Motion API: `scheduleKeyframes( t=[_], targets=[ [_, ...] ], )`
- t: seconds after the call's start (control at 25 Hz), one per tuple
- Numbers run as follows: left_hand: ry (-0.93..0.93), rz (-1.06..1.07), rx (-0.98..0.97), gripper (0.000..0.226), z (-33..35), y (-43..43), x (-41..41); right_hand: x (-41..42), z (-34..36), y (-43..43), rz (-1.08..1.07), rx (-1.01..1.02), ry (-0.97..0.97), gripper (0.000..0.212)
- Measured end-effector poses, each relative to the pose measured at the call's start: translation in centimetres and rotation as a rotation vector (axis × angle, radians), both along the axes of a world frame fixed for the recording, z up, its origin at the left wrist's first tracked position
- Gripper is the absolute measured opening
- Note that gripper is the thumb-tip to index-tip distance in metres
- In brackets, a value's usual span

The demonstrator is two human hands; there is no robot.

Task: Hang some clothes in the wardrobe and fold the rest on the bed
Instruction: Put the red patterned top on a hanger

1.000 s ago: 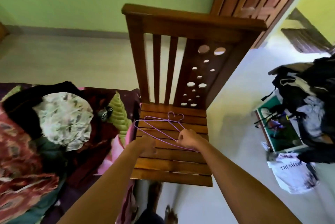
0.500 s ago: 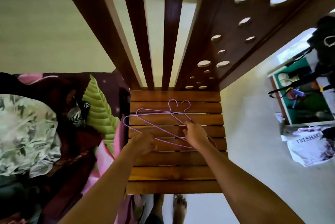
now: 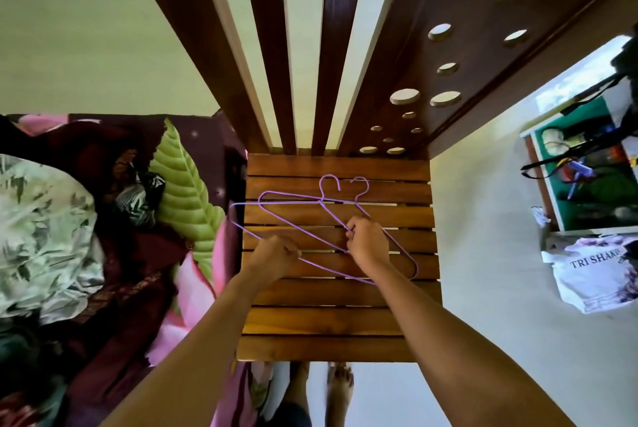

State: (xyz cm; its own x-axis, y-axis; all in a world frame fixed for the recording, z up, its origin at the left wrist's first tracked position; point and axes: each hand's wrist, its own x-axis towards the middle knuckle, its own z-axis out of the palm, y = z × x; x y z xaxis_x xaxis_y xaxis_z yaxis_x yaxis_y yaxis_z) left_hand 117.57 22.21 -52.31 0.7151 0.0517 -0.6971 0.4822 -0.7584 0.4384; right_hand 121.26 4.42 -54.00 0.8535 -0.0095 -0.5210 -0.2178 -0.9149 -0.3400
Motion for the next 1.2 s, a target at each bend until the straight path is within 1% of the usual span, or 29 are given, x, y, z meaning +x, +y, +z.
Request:
scheduleKeyframes(
  t=[0.08, 0.12, 0.24, 0.32, 0.36, 0.4, 0.44, 0.48, 0.56, 0.6, 0.68, 0.76, 0.8, 0.88, 0.96, 1.04, 1.08, 1.12, 1.2],
  targets=[
    [-0.027, 0.127, -0.049, 0.025, 1.9, -0.9, -0.1, -0.6, 1.9, -0.1, -0.170, 0.174, 0.041, 0.012],
    [-0.052, 0.165, -0.070, 0.026, 2.8, -1.4, -0.3, -1.1, 3.3, 0.0, -0.194, 0.269, 0.066, 0.011],
    [-0.097, 0.350, -0.157, 0.029, 6.0, -2.4, -1.2, -3.3, 8.1, 1.0, -0.146, 0.498, 0.103, 0.017],
    [-0.155, 0.536, -0.229, 0.022, 8.5, -2.3, -2.8, -5.3, 11.2, 2.1, -0.083, 0.595, 0.124, 0.021],
    [-0.179, 0.656, -0.259, 0.019, 9.6, -2.0, -3.8, -6.2, 12.7, 2.7, -0.049, 0.648, 0.167, 0.022],
    [-0.207, 0.737, -0.267, 0.023, 10.6, -1.4, -5.2, -7.1, 14.2, 3.3, 0.003, 0.680, 0.199, 0.022],
    [-0.248, 0.775, -0.277, 0.029, 11.9, -0.7, -6.7, -8.0, 15.7, 3.9, 0.055, 0.693, 0.194, 0.021],
    [-0.283, 0.790, -0.285, 0.032, 13.2, 0.1, -8.4, -8.7, 17.2, 4.5, 0.104, 0.675, 0.138, 0.018],
    [-0.337, 0.801, -0.272, 0.025, 15.7, 1.7, -11.4, -9.7, 19.6, 5.7, 0.216, 0.565, -0.078, 0.019],
    [-0.380, 0.798, -0.230, 0.020, 17.3, 2.8, -13.3, -10.4, 20.9, 6.7, 0.311, 0.518, -0.196, 0.025],
    [-0.468, 0.739, -0.129, 0.015, 20.5, 5.1, -17.0, -11.8, 23.4, 9.4, 0.575, 0.441, -0.397, 0.041],
    [-0.544, 0.714, -0.105, 0.013, 23.5, 7.5, -20.3, -13.5, 25.5, 12.7, 0.839, 0.361, -0.511, 0.051],
    [-0.579, 0.739, -0.104, 0.013, 24.8, 8.9, -22.0, -14.6, 26.4, 14.6, 0.938, 0.325, -0.533, 0.051],
    [-0.626, 0.785, -0.101, 0.012, 26.6, 11.6, -24.9, -16.5, 27.7, 17.7, 1.048, 0.295, -0.544, 0.045],
    [-0.644, 0.835, -0.085, 0.014, 27.7, 14.7, -28.6, -19.0, 28.5, 21.4, 1.085, 0.363, -0.612, 0.041],
    [-0.646, 0.873, -0.070, 0.020, 28.6, 17.6, -32.2, -21.5, 29.2, 25.2, 1.108, 0.486, -0.616, 0.046],
    [-0.653, 0.898, -0.066, 0.022, 28.8, 18.9, -33.8, -22.8, 29.6, 27.1, 1.133, 0.527, -0.551, 0.052],
    [-0.660, 0.922, -0.055, 0.022, 28.9, 20.1, -35.2, -24.1, 30.1, 28.9, 1.150, 0.545, -0.498, 0.057],
    [-0.677, 0.933, -0.009, 0.018, 29.0, 22.5, -37.3, -26.3, 30.8, 32.0, 1.115, 0.564, -0.460, 0.066]
  ],
)
